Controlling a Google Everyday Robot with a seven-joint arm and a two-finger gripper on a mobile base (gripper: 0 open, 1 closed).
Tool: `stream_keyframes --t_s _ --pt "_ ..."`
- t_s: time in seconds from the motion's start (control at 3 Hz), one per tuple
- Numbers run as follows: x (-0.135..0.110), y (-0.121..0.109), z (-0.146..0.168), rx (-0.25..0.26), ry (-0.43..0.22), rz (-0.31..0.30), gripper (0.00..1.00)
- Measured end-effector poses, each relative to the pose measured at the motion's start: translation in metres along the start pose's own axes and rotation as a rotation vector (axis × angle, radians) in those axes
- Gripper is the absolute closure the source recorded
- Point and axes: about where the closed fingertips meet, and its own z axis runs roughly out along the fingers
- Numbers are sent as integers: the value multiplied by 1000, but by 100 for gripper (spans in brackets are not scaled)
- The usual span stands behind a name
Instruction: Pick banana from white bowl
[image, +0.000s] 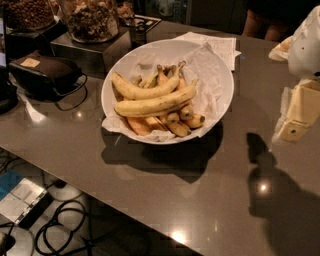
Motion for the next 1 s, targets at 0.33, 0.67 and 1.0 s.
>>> stream_keyframes --t_s 0.33,0.67,1.0 --pt "0 0 0 0 0 0 0" --pt "-2 2 -1 -1 3 5 0" --pt "-15 22 1 -37 32 13 0"
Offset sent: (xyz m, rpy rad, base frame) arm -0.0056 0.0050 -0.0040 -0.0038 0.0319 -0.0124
